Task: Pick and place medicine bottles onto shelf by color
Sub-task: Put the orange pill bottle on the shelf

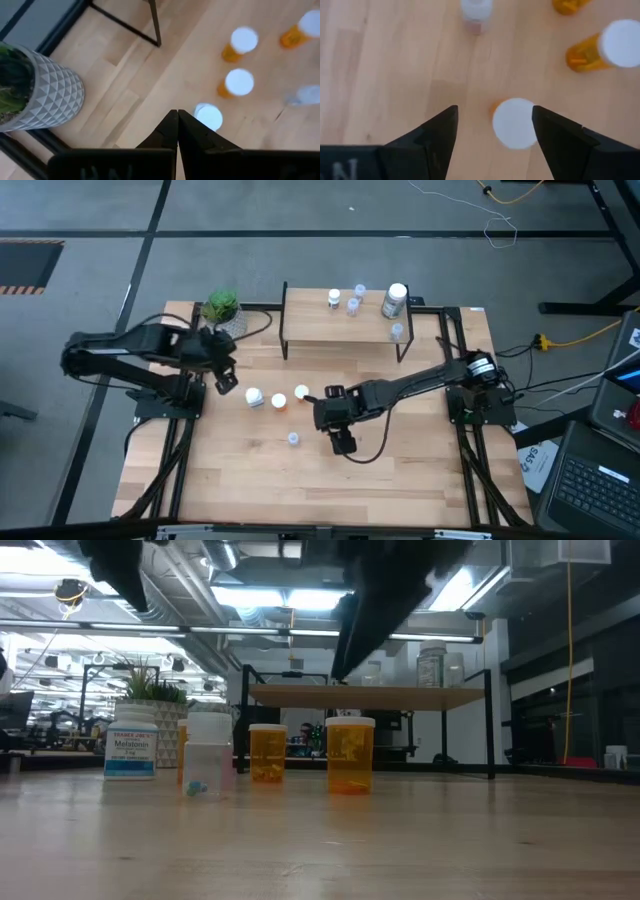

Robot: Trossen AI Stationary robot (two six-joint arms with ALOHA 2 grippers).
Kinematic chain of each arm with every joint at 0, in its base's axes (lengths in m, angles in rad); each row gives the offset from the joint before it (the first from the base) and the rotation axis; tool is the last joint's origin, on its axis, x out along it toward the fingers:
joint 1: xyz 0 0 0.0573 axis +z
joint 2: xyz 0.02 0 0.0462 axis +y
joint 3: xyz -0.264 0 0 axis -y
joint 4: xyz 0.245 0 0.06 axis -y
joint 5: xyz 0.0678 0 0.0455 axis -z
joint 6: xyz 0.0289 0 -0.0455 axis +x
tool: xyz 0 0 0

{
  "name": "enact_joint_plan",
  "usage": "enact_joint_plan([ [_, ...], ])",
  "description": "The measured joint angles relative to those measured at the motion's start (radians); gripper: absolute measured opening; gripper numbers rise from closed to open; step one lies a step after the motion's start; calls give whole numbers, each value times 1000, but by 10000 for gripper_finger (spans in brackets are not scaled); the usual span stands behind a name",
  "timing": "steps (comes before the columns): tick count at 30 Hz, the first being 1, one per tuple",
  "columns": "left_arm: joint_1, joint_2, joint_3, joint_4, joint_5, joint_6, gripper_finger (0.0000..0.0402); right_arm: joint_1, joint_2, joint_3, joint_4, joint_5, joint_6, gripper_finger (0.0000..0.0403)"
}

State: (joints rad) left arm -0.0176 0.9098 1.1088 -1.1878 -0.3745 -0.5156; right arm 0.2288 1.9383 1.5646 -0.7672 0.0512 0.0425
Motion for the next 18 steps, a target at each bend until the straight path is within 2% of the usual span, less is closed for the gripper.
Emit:
enact_joint_plan([
  [5, -20, -55, 0, 1, -15, -6, 3, -4, 33, 0, -1, 2, -20, 257],
  [15, -32, -36, 0, 1, -34, 2, 6, -10, 33, -1, -12, 7, 9, 257],
  [18, -31, -31, 0, 0, -34, 2, 2, -17, 33, -1, -6, 7, 66, 257],
])
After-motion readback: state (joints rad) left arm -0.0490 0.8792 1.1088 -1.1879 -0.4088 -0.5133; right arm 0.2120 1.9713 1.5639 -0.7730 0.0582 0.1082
